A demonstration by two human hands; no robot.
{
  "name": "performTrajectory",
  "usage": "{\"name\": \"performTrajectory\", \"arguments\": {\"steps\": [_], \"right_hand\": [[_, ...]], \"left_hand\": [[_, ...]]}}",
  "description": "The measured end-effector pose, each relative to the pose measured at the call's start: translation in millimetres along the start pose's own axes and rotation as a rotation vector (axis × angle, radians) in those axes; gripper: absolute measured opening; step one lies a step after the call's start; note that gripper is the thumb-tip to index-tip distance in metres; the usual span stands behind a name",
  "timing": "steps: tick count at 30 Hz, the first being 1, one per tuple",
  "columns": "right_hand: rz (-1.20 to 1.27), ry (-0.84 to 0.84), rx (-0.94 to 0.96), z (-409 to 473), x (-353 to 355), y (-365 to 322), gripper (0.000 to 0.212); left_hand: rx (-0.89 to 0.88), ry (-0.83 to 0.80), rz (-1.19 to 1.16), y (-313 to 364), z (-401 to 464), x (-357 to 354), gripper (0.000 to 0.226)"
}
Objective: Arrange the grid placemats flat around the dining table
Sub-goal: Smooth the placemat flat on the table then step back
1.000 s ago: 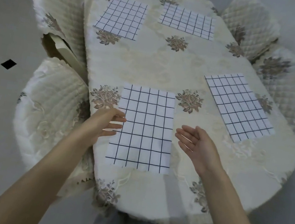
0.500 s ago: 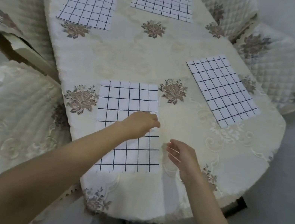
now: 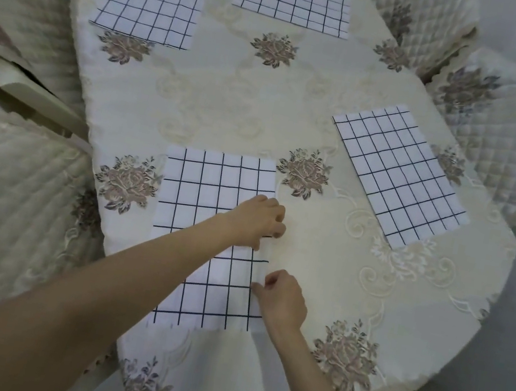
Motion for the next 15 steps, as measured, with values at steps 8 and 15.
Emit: {"name": "performTrajectory", "arguments": {"steps": [8,15], "right_hand": [[-0.007,-0.039,0.009,4.2,4.9,2.4,0.016],[0.194,-0.075,0.097,38.7,46.6,0.1,0.014]], "left_hand": [[-0.09,-0.121,0.18,7.6,13.1,-3.4,0.038],[-0.093,-0.223,0.105,8.7,12.3,-1.2,0.026]]}}
Point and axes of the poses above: each hand's wrist, its own z-axis towards the middle knuckle, its own x-axis out of the back of the hand, y = z × x, the point moved 9 cm from there along z, towards the middle knuckle, and after that the axes turned 1 degree about -y, right-handed, at the moved point
